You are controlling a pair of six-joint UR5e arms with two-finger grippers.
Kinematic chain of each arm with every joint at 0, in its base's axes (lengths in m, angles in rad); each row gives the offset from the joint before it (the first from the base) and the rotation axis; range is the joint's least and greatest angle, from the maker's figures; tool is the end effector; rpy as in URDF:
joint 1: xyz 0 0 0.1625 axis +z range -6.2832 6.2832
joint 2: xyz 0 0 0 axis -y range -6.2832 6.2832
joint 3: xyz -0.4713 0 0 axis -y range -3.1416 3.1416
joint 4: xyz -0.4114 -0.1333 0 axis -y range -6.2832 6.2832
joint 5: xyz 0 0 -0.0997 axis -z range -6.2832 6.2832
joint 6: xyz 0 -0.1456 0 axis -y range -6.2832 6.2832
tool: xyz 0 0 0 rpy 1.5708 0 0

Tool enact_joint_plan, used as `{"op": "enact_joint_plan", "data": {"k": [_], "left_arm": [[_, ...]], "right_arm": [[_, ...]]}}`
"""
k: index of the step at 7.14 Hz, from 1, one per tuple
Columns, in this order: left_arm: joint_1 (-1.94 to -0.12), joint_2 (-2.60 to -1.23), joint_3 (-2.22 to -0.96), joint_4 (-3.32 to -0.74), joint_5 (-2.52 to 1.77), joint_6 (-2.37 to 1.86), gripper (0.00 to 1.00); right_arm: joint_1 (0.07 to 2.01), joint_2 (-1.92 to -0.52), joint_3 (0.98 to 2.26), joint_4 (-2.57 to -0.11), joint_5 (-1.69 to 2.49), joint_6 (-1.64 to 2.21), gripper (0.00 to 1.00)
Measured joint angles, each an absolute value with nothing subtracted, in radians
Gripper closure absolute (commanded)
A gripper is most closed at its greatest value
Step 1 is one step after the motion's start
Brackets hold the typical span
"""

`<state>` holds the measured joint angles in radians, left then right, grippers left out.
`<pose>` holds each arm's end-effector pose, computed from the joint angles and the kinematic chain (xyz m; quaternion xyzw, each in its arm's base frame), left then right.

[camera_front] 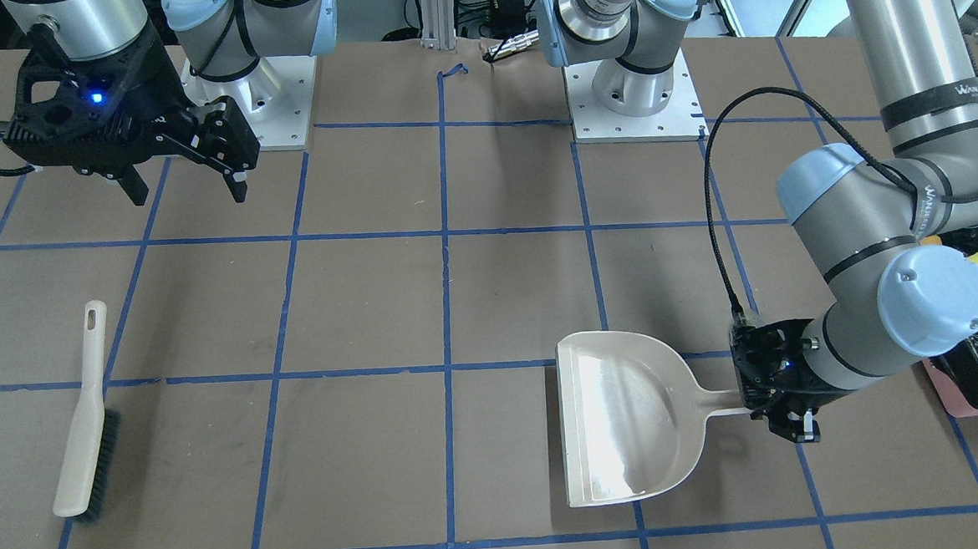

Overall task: Sweep and dump trash into bin
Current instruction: 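Bring the dustpan back and lower it onto the table with the left gripper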

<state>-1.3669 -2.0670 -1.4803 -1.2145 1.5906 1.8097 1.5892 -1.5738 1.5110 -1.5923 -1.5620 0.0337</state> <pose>0.0130 -0.7068 0.2643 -0.7193 -0.6942 -0.0216 0.0156 0.1441 -0.5182 0.5229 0.0075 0.9991 -0.0420 0.0055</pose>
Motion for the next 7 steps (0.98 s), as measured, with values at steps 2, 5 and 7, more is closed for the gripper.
{"op": "enact_joint_plan", "data": {"k": [2, 5, 7], "left_arm": [[-1.364, -2.084, -1.479, -1.202, 1.594, 1.824, 1.00], [-1.359, -2.100, -1.481, -1.185, 1.595, 1.836, 1.00], [-1.359, -2.105, -1.481, -1.182, 1.595, 1.836, 0.99]], "right_arm": [[1.589, -1.575, 1.511, -1.592, -1.564, 0.033, 0.00], [1.589, -1.574, 1.511, -1.592, -1.562, 0.034, 0.00], [1.589, -1.574, 1.511, -1.592, -1.562, 0.034, 0.00]]}}
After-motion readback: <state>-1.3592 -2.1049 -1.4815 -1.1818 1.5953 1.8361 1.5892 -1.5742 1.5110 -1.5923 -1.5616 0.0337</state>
